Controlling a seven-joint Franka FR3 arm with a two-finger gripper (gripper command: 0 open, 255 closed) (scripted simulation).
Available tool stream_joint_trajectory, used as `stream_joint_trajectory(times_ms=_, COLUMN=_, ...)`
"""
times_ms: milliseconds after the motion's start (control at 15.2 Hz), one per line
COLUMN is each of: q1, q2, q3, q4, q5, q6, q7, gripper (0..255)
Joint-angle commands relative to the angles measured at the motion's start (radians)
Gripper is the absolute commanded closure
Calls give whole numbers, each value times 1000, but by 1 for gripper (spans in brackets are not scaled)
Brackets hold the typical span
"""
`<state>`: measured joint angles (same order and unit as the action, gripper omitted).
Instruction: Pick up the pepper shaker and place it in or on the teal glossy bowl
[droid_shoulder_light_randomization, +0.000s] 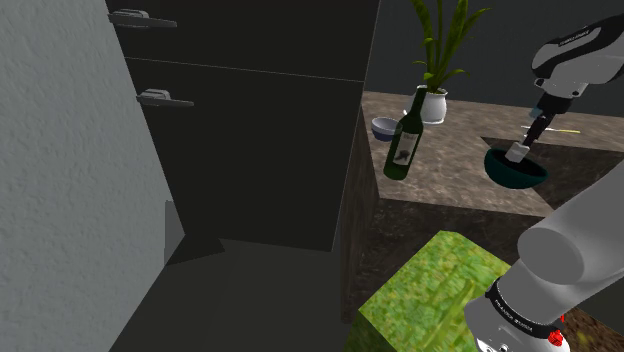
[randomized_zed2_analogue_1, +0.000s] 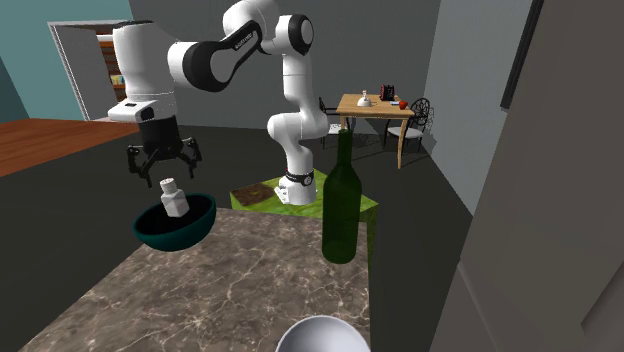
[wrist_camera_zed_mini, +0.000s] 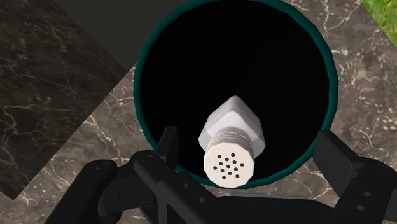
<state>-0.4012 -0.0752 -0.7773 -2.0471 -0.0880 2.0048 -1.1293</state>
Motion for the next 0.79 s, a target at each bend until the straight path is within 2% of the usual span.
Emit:
stream_joint_trajectory(times_ms=0, q1=1, q2=-12, q3=4, q4=24, q5=-7, q6=-33, q7=6, gripper=0)
stream_joint_trajectory(times_ms=198, q1=5, q2=-34, q3=14, q4=100, q5=-20, q6=-127, q7=16, gripper=0)
stream_joint_trajectory(times_ms=726, q1=5, q2=-34, q3=14, q4=100, q5=-20, q6=-127, q7=16, gripper=0)
